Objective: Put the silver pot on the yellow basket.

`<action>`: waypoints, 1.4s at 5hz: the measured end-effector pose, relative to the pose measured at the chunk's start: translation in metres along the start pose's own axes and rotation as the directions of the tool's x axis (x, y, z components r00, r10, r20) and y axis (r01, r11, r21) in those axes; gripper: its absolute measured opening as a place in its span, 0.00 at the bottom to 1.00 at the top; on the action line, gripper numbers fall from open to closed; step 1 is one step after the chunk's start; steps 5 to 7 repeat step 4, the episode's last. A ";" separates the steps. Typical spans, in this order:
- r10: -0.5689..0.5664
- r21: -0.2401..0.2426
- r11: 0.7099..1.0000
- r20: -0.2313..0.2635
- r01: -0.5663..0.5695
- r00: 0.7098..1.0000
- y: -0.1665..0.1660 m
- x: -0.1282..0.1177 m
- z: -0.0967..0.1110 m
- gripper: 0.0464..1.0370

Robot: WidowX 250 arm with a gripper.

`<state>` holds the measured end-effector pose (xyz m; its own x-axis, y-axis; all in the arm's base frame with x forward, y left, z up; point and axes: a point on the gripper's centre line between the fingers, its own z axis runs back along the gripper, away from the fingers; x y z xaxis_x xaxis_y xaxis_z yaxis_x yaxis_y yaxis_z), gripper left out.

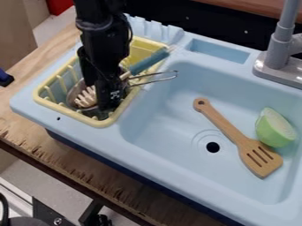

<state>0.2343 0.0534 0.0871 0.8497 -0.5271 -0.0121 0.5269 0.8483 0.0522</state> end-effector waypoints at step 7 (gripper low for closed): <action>-0.132 -0.004 0.991 0.073 0.133 0.989 -0.063 0.046 0.026 0.96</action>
